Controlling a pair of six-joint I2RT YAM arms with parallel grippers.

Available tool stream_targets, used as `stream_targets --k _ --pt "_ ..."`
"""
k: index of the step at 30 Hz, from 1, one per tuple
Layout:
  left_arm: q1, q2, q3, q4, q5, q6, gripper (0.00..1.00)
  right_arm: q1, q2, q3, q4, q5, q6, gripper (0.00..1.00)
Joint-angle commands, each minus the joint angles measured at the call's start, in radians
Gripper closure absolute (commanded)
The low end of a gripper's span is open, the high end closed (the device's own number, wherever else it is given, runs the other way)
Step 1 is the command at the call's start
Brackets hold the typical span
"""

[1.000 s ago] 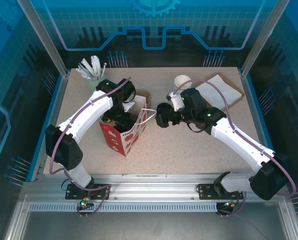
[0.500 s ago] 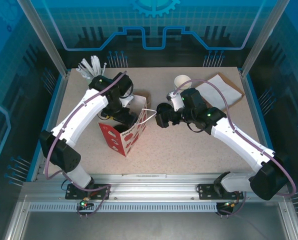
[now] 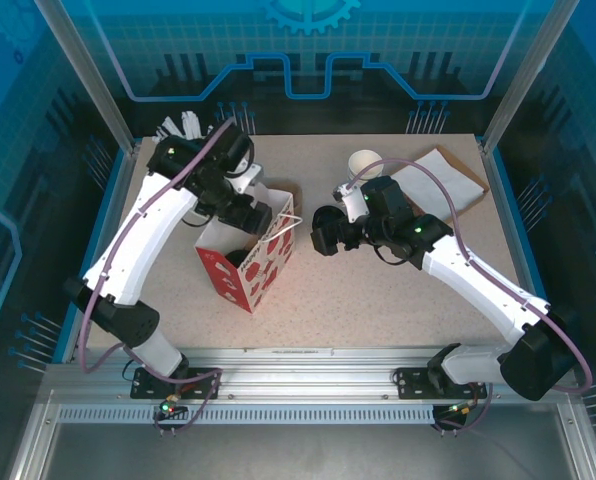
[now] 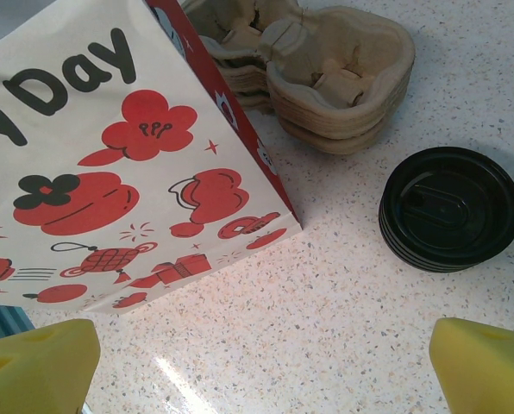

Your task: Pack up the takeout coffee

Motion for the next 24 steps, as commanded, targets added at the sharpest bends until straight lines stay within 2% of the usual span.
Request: stream_targets --k 1,5,8,12,16,18,20,24 --pt "0.003 -0.009 0.105 -0.047 -0.032 0.011 0.09 0.002 -0.029 0.030 -0.016 0.024 -0.001 0.00" --pt "0.000 -0.031 0.164 0.026 -0.008 -0.019 0.13 0.002 -0.054 0.044 -0.050 0.106 -0.028 0.00" --pt "-0.035 -0.087 0.117 0.174 0.033 -0.063 0.15 -0.016 -0.086 0.053 -0.076 0.207 -0.051 0.00" --pt "-0.115 -0.218 -0.094 0.524 0.117 -0.145 0.17 -0.116 -0.102 0.064 -0.073 0.264 -0.039 0.01" --pt "-0.132 -0.306 -0.289 0.839 0.202 -0.267 0.18 -0.258 -0.069 0.077 -0.077 0.264 -0.018 0.02" --pt "-0.140 -0.315 -0.315 0.896 0.217 -0.294 0.19 -0.337 -0.067 0.077 -0.081 0.238 -0.004 0.03" --pt "-0.150 -0.317 -0.319 0.904 0.200 -0.287 0.19 -0.376 -0.066 0.073 -0.071 0.264 -0.013 0.03" --pt "-0.140 -0.321 -0.306 0.836 0.031 -0.241 0.18 -0.391 -0.048 0.100 -0.094 0.252 -0.007 0.04"
